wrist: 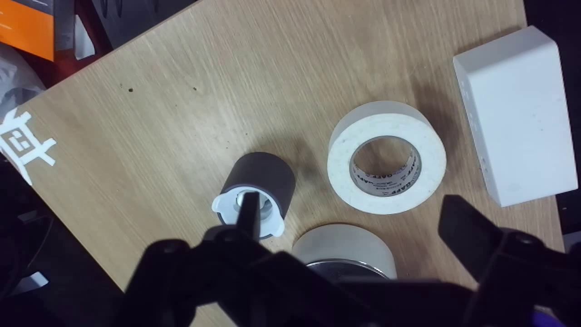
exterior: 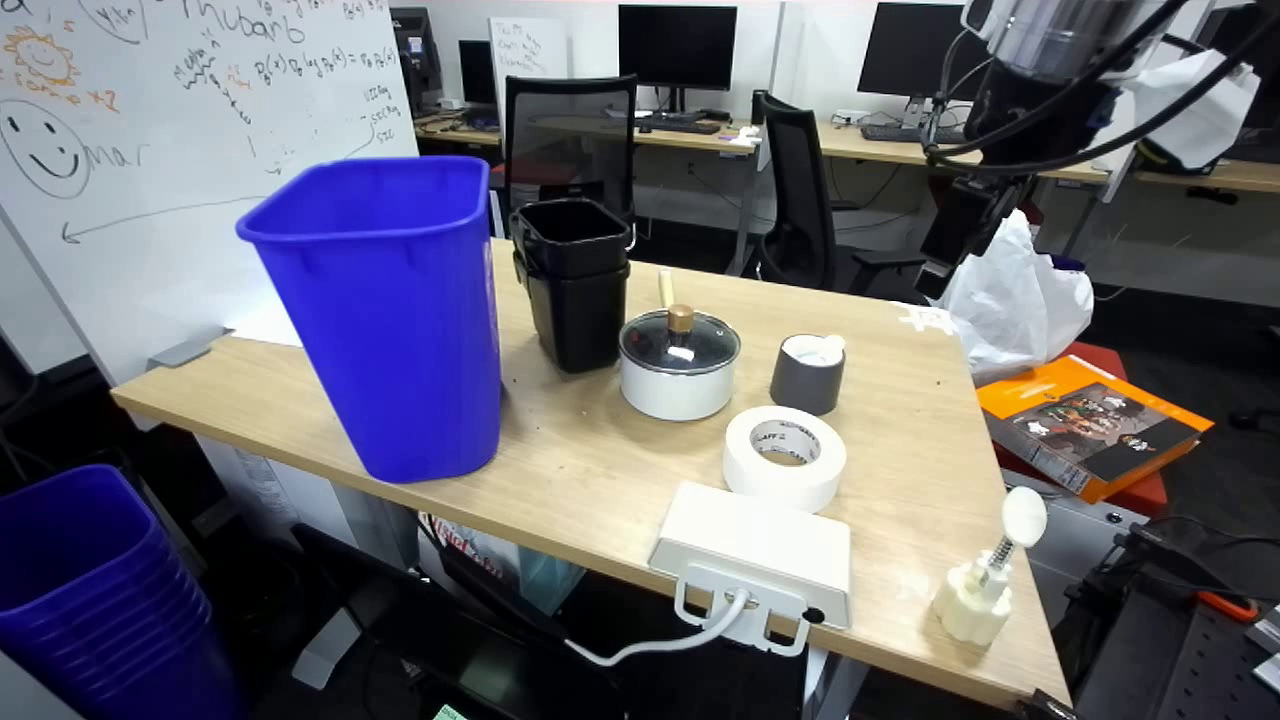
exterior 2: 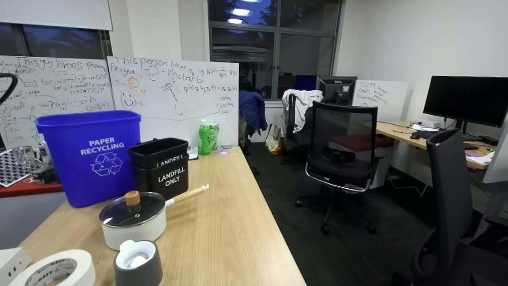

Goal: Remove the white object from the grey masking tape.

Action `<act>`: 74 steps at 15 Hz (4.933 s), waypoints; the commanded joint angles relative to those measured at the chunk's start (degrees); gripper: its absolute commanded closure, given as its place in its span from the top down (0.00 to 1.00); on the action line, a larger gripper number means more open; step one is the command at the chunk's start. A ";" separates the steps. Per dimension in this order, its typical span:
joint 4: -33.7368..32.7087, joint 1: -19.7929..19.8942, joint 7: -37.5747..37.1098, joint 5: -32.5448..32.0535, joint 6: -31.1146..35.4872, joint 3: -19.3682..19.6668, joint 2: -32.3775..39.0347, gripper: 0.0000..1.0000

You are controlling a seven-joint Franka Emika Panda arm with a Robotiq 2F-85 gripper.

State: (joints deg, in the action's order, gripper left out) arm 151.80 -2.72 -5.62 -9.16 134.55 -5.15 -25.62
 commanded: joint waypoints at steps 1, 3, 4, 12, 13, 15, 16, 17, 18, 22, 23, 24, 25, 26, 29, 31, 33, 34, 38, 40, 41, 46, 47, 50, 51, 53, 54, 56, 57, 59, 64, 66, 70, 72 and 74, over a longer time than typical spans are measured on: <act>-0.08 0.27 0.17 0.23 -0.14 -0.29 -0.04 1.00; -0.08 0.27 0.17 0.23 -0.14 -0.29 -0.04 1.00; -0.08 0.27 0.17 0.23 -0.13 -0.29 -0.04 1.00; 2.31 1.43 -2.21 -0.70 0.67 -0.47 -0.08 1.00; 2.92 1.74 -2.61 -1.08 1.79 -0.53 -0.06 1.00; 4.03 2.52 -3.69 -1.55 3.71 -0.63 0.27 1.00; 4.78 3.03 -4.78 -1.51 4.94 -0.68 0.39 1.00; 5.30 3.46 -5.70 -1.22 5.59 -0.64 0.59 1.00; 5.93 4.01 -6.54 -1.40 6.37 -0.76 0.76 1.00; 7.03 7.03 -8.96 -4.82 9.97 -1.35 3.31 1.00; 7.48 5.25 -7.04 -2.35 7.30 -0.36 1.10 1.00; 7.46 5.50 -7.23 -2.61 7.65 -0.34 1.51 1.00; 7.40 5.44 -7.23 -2.58 7.63 -0.36 1.52 1.00; 7.39 5.39 -7.23 -2.57 7.61 -0.41 1.40 1.00; 7.39 5.37 -7.23 -2.57 7.60 -0.43 1.31 1.00; 7.39 5.37 -7.23 -2.57 7.60 -0.43 1.31 1.00; 7.39 5.71 -7.68 -3.08 8.42 -0.63 2.03 1.00; 7.39 5.95 -7.76 -3.45 9.33 -0.65 2.79 1.00; 7.43 6.68 -7.97 -3.67 14.08 -0.17 6.42 1.00; 7.45 7.71 -8.43 -4.56 17.29 -0.05 8.91 1.00; 7.48 8.47 -8.78 -5.03 19.08 0.06 10.36 1.00; 7.52 11.95 -9.13 -9.66 29.33 1.31 17.80 1.00; 7.47 12.33 -9.29 -10.41 31.28 1.74 19.26 1.00; 6.79 13.17 -9.81 -11.79 36.82 2.57 23.90 1.00; 7.41 11.98 -8.14 -9.54 33.51 2.69 21.39 1.00; 7.15 12.31 -8.57 -10.09 35.58 2.79 23.34 1.00; 7.08 12.33 -8.67 -10.16 35.86 2.79 23.53 1.00; 7.02 12.33 -8.69 -10.17 36.02 2.79 23.51 1.00; 7.02 12.33 -8.70 -10.17 36.05 2.79 23.51 1.00; 7.02 12.33 -8.70 -10.17 36.08 2.79 23.50 1.00; 7.02 12.33 -8.70 -10.17 36.11 2.79 23.50 1.00; 7.02 12.33 -8.70 -10.17 36.11 2.79 23.50 1.00; 7.02 12.24 -8.56 -9.61 36.44 2.85 23.74 1.00; 7.02 13.33 -10.61 -13.16 35.82 3.11 23.22 1.00; 6.56 14.49 -13.16 -17.74 35.98 3.71 23.50 1.00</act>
State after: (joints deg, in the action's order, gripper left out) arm 158.82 9.91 -15.29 -21.13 170.62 -1.96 -2.15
